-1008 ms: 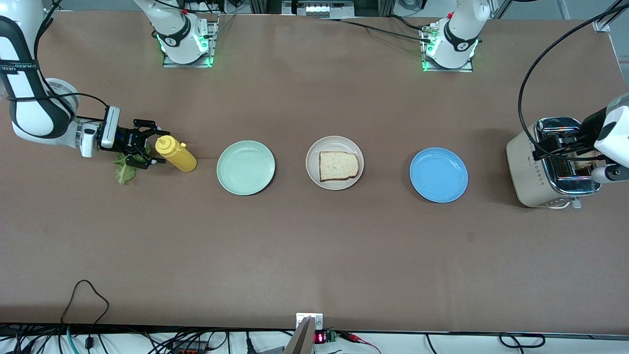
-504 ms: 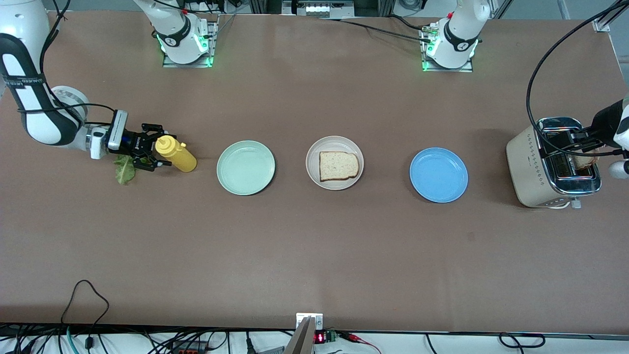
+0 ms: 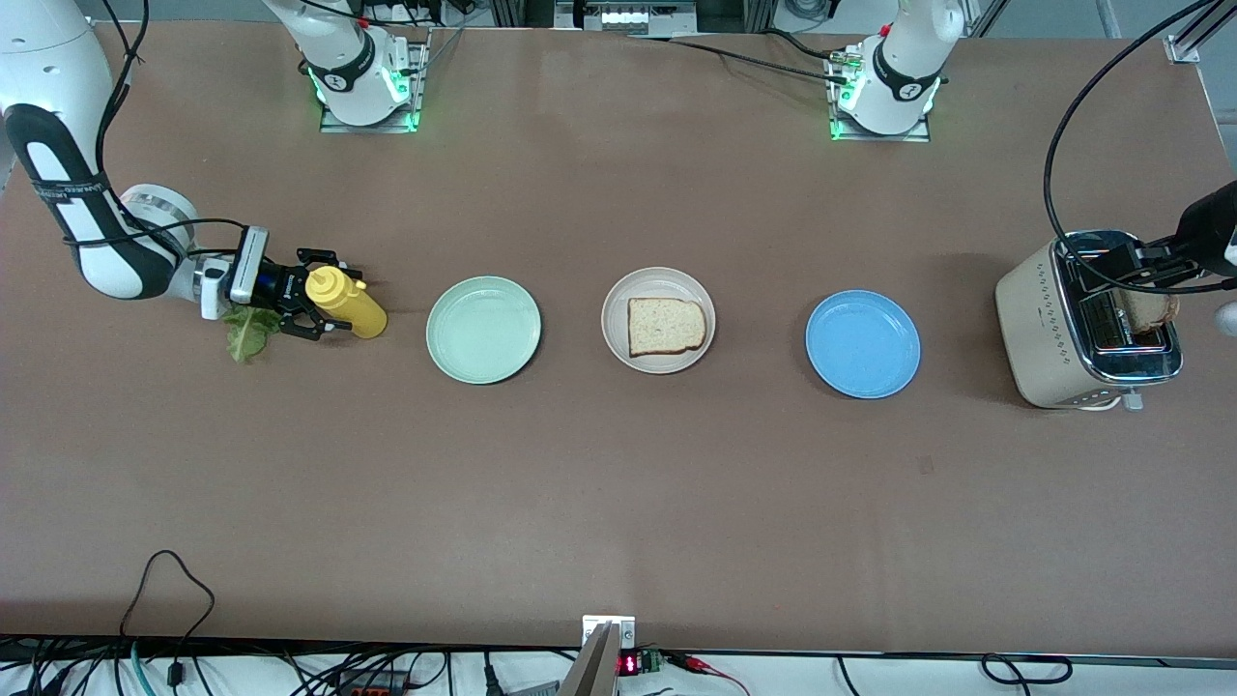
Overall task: Make sandwich in beige plate with both arms
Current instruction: 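Close the right gripper around the yellow squeeze bottle, then lift the squeeze bottle with the right gripper toward the green plate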
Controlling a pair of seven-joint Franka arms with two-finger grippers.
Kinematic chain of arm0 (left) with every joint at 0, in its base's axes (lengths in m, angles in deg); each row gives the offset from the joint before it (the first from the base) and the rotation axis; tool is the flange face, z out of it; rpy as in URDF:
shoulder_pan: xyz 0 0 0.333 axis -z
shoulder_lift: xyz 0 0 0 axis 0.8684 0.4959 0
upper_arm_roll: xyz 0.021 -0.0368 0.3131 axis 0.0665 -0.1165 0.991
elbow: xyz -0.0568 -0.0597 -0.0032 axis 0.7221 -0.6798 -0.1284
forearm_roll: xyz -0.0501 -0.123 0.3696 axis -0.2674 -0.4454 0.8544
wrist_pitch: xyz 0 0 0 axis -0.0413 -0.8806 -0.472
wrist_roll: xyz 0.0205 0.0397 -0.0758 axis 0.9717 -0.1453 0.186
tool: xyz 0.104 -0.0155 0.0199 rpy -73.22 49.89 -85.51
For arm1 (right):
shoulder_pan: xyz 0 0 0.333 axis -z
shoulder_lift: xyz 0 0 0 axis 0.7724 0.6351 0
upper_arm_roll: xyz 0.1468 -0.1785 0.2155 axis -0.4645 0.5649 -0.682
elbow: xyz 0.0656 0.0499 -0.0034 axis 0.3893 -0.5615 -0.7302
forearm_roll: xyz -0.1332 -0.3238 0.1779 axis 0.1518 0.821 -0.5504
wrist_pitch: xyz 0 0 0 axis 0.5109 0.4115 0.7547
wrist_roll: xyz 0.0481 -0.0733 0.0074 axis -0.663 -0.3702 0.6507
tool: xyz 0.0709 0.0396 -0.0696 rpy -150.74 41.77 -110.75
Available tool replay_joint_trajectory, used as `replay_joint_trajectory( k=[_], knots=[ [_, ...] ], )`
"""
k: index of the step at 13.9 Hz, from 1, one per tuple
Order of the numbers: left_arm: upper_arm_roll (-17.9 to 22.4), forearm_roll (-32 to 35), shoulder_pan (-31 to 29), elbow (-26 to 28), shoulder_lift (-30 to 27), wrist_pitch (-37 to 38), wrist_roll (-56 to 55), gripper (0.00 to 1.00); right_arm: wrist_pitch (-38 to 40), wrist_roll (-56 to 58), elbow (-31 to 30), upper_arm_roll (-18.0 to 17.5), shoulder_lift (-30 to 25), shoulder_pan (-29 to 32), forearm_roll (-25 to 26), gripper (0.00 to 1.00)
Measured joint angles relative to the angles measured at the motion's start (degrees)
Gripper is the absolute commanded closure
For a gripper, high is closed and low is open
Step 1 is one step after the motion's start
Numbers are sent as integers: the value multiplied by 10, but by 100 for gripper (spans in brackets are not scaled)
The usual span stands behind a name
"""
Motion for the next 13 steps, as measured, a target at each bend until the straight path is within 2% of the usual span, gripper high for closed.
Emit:
replay_joint_trajectory(
  k=[3,4,6,8,10,11,13],
  knots=[
    [-1,4,2,0,0,0,0,0,1,1,0,0,5,0,-11,0],
    [-1,4,2,0,0,0,0,0,1,2,0,-1,9,0,-14,5],
    [-1,5,2,0,0,0,0,0,2,3,0,-1,14,0,-16,27],
    [-1,5,2,0,0,1,0,0,7,5,3,-1,17,0,-17,66],
    [-1,5,1,0,0,1,0,0,10,5,8,-1,22,0,-17,97],
    [-1,5,0,0,0,1,0,0,11,5,9,-2,23,0,-17,100],
    [0,5,-1,0,0,1,0,0,11,5,9,-2,24,0,-18,100]
  ],
)
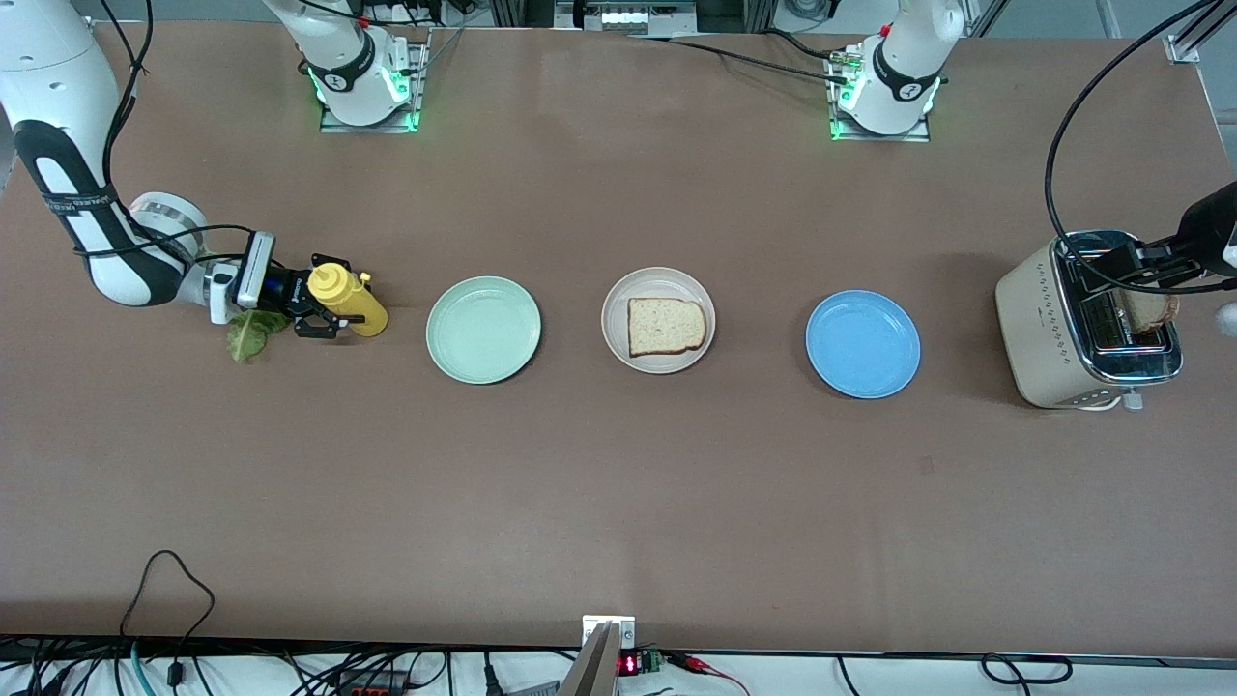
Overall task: Make sandwich in beige plate with both arms
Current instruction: 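Lift the squeeze bottle with the right gripper toward the green plate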
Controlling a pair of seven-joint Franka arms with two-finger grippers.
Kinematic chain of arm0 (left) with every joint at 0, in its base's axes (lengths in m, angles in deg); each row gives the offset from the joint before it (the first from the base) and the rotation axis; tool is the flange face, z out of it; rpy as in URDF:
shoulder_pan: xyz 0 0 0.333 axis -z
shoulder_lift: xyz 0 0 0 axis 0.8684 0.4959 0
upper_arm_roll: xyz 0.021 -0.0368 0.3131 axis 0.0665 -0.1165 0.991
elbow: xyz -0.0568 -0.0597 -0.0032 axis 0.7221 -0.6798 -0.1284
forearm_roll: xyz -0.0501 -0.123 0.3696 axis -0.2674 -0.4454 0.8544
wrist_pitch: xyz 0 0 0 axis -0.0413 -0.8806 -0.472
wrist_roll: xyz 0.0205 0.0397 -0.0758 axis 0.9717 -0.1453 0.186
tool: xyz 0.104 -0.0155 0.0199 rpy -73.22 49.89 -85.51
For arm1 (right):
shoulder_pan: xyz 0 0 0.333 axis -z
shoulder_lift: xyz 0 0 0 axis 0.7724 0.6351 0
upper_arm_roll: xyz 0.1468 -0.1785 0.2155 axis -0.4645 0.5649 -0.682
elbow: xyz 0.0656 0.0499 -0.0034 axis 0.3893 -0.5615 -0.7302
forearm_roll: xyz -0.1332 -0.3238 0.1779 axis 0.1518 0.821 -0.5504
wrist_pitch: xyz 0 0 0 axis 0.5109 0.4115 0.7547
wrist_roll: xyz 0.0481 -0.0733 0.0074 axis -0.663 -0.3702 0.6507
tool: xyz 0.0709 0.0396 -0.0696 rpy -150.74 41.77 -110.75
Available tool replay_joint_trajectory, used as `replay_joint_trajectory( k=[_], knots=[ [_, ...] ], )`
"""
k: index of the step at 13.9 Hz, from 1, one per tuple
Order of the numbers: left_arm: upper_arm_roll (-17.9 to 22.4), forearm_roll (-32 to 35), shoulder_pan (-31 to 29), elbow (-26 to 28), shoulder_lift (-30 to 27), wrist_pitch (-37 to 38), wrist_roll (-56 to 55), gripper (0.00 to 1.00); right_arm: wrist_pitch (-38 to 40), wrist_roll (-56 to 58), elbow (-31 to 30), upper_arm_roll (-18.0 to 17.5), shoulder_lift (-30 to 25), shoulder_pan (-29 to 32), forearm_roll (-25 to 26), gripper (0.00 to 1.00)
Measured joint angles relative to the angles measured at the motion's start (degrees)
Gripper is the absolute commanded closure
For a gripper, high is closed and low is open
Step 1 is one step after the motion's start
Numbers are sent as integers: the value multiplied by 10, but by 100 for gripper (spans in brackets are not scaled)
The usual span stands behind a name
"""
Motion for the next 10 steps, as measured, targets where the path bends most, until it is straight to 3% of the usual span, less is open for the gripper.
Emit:
replay_joint_trajectory(
  k=[6,10],
  knots=[
    [-1,0,2,0,0,0,0,0,0,-26,4,-4,-3,-2,-15,100],
    [-2,0,2,0,0,0,0,0,5,-95,15,-8,-35,-10,-18,100]
  ],
)
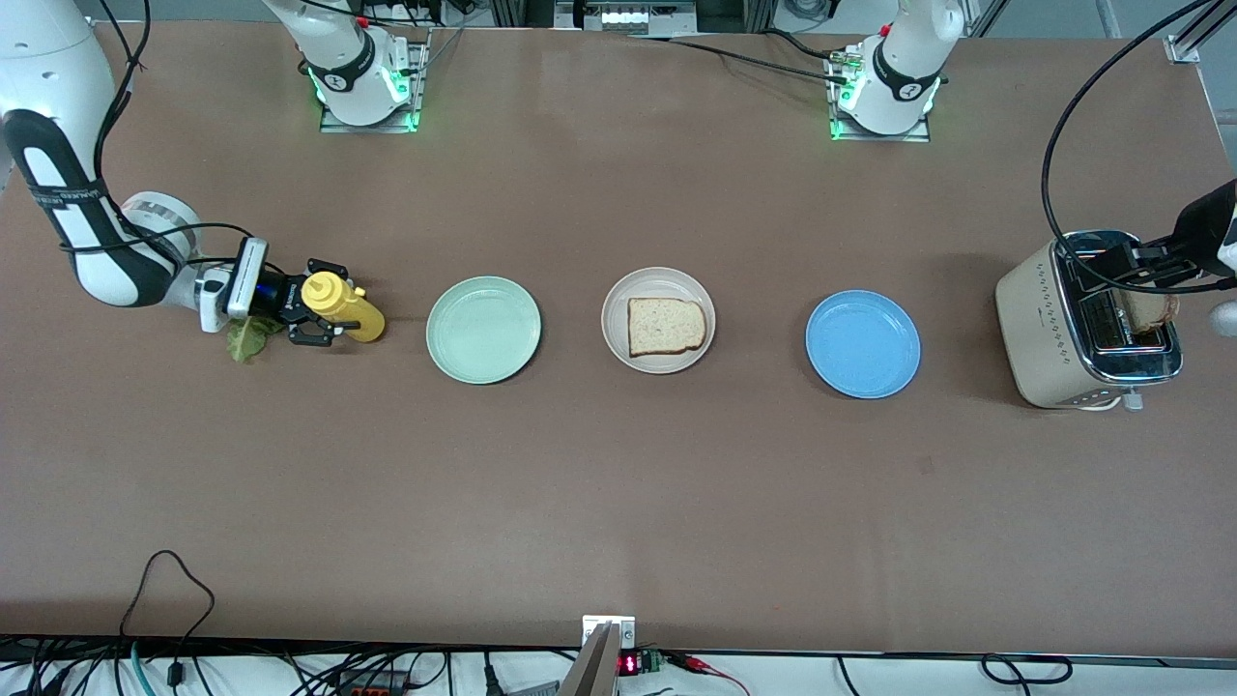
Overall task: Make sandwich in beige plate with both arms
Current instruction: 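Lift the squeeze bottle with the right gripper toward the green plate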
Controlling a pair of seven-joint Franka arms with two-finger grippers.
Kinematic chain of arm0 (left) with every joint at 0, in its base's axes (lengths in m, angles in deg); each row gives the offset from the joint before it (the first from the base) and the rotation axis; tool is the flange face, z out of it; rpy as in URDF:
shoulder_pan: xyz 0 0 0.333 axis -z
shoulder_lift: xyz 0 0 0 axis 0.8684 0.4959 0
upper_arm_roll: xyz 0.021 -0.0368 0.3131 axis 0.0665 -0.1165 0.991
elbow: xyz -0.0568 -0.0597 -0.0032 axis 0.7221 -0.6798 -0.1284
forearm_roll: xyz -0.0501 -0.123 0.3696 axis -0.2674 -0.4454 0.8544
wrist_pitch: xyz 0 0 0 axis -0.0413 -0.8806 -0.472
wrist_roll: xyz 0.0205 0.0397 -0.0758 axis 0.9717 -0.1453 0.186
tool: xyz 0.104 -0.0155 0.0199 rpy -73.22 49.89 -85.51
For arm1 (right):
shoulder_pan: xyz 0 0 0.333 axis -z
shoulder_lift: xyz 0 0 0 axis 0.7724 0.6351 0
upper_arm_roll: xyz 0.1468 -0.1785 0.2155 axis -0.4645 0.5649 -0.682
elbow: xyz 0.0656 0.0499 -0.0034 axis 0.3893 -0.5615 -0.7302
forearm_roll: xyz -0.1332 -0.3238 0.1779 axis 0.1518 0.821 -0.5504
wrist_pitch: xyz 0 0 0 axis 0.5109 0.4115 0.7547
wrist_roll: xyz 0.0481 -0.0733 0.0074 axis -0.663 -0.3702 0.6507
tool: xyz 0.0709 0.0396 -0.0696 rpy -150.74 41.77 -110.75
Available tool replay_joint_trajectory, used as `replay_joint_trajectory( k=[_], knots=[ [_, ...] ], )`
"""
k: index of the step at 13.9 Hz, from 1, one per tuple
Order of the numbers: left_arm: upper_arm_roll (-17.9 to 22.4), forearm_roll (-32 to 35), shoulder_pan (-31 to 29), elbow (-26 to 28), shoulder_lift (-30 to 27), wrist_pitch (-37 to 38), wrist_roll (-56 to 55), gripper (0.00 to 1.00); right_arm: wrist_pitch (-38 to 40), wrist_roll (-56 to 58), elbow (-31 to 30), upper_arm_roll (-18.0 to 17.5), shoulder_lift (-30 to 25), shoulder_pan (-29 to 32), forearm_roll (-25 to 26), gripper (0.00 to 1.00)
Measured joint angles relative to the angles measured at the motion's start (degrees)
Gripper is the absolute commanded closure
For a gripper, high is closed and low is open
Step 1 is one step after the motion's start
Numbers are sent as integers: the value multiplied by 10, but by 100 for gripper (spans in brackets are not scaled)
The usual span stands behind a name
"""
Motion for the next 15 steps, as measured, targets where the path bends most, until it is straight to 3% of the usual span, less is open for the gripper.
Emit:
replay_joint_trajectory(
  k=[5,11,13,15],
  knots=[
    [0,0,0,0,0,0,0,0,-7,-151,8,-2,-78,-47,-1,100],
    [-1,0,1,0,0,0,0,0,-125,-330,14,-4,-154,-151,0,100],
    [-1,0,1,0,0,0,0,0,-172,-361,14,-10,-167,-177,28,100],
    [-1,0,1,0,0,0,0,0,-205,-417,14,-28,-179,-185,89,100]
  ],
)
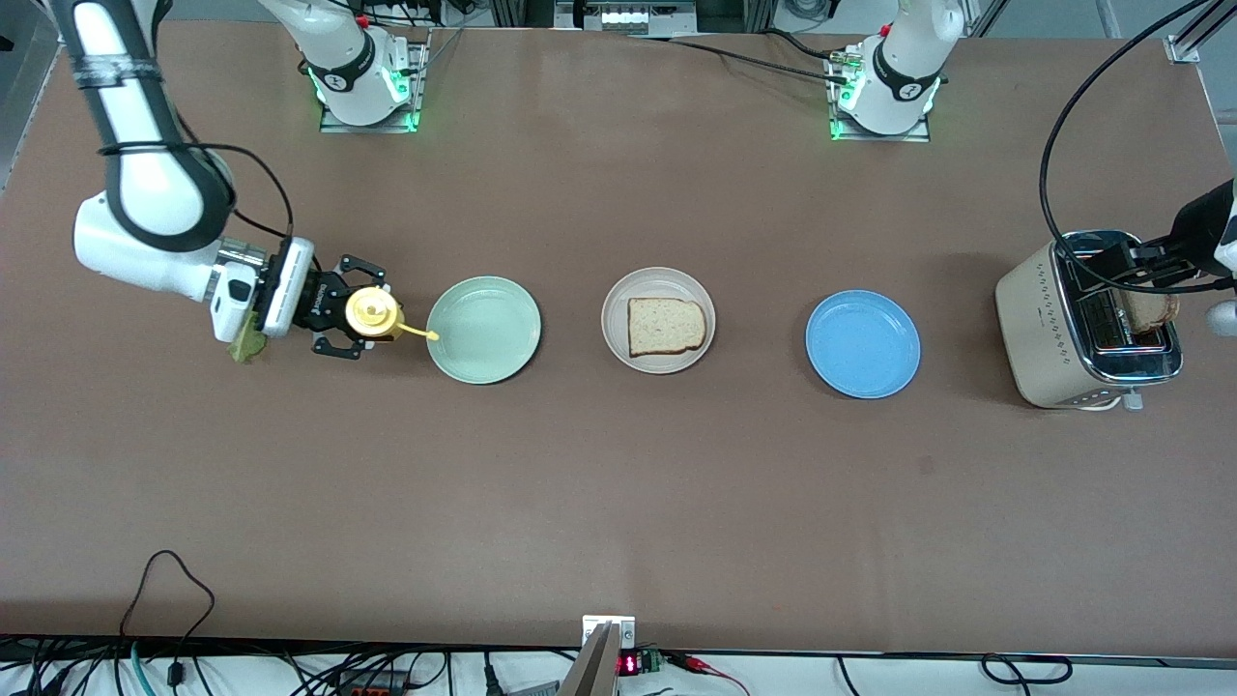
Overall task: Make sandwich in beige plate with both arms
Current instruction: 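Lift the squeeze bottle with the right gripper toward the green plate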
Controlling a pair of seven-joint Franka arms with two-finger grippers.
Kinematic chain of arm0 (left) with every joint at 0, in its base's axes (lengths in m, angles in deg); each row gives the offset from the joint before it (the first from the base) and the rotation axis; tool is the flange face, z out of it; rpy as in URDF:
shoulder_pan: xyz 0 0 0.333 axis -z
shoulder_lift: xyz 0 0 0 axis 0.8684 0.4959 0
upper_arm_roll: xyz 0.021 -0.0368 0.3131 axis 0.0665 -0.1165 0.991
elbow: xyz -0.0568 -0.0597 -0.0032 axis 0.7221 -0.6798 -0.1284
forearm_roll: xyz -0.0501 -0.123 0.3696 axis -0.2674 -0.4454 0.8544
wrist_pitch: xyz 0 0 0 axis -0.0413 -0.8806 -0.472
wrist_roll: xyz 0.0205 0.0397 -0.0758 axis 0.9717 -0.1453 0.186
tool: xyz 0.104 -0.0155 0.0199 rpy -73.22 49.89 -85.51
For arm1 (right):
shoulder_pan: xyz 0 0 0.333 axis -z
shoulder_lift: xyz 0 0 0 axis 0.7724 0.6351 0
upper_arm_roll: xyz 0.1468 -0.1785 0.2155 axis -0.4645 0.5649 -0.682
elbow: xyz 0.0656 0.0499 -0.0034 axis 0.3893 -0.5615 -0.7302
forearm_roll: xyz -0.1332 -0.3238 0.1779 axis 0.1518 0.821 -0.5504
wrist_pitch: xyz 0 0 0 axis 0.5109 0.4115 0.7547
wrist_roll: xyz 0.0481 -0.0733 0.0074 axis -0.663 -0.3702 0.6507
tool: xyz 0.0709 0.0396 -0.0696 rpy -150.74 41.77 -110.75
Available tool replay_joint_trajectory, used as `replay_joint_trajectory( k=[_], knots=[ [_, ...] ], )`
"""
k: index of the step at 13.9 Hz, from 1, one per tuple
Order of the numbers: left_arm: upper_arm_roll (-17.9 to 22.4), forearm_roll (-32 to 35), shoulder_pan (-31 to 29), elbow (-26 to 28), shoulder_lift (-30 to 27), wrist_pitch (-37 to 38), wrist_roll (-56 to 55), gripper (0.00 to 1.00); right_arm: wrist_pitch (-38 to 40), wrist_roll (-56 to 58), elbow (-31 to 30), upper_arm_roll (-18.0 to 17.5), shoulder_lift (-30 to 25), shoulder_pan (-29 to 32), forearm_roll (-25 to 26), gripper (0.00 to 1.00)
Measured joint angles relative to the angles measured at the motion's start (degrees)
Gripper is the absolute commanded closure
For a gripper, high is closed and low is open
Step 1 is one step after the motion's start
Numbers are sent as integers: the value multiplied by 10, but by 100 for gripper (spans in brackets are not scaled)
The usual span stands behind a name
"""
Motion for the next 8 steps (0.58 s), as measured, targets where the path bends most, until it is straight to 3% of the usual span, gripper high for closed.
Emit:
replay_joint_trajectory(
  k=[8],
  knots=[
    [0,0,-1,0,0,0,0,0,-44,-328,-1,-79,-44,-21,330,100]
  ],
)
